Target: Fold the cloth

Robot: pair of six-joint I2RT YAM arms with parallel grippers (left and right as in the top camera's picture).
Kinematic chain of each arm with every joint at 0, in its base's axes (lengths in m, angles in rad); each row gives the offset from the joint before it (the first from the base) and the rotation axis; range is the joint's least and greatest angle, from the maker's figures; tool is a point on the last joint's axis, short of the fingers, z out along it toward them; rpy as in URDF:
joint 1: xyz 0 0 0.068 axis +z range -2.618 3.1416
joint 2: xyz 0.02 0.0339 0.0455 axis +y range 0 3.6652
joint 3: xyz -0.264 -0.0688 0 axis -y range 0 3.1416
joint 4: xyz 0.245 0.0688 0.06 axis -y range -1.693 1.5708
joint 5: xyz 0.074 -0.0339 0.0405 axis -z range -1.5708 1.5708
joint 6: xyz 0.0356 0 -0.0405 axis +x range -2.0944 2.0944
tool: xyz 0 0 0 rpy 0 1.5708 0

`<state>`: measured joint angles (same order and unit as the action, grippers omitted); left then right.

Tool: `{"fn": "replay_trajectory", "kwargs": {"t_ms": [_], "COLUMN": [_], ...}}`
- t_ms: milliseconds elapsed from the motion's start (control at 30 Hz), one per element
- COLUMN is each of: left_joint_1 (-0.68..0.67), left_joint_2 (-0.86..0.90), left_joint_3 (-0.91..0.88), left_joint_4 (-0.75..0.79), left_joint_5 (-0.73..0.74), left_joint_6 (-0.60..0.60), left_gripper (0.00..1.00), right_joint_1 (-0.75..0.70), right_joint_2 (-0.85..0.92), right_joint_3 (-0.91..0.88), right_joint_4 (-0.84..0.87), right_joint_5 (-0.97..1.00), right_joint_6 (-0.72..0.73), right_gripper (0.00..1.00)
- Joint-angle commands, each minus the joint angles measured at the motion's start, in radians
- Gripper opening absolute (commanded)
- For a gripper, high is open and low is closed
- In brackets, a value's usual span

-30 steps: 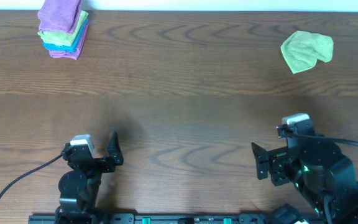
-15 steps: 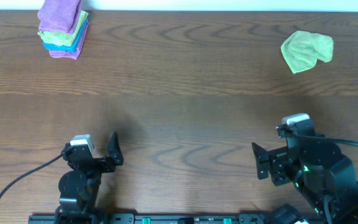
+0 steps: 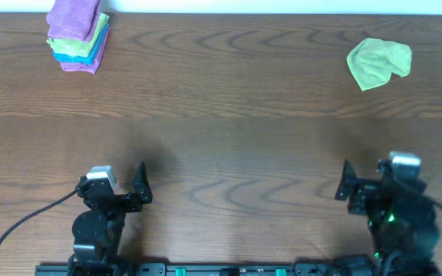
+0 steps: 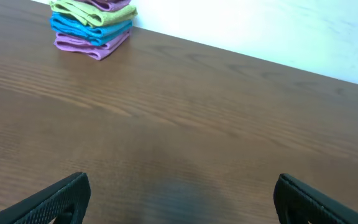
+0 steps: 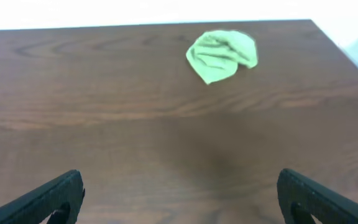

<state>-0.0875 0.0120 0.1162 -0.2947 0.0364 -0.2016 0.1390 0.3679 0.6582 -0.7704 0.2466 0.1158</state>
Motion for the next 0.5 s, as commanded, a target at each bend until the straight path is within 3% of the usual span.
{"fn": "replay_trajectory", "kwargs": {"t_ms": [0, 167, 467], "left_joint_1": [0.003, 0.003, 0.003], "left_joint_2": [-0.008, -0.008, -0.008], "left_joint_3": [-0.025, -0.025, -0.025], "left_joint_4": [-0.006, -0.006, -0.006], "left_joint_5": [-0.018, -0.018, -0.018], "left_joint_6": [0.022, 0.022, 0.022], "left_gripper": [0.95, 0.95, 0.95], "right_joint_1": [-0.016, -0.016, -0.014], "right_joint_2": [-0.106, -0.252, -0.363], "right_joint_3": [-0.15, -0.344, -0.492], "right_joint_4": [0.035, 0.071, 0.078], "right_joint_5": [-0.035, -0.096, -0.101], "right_joint_6": [-0.016, -0.015, 0.011], "right_gripper": [0.99, 0.99, 0.99]}}
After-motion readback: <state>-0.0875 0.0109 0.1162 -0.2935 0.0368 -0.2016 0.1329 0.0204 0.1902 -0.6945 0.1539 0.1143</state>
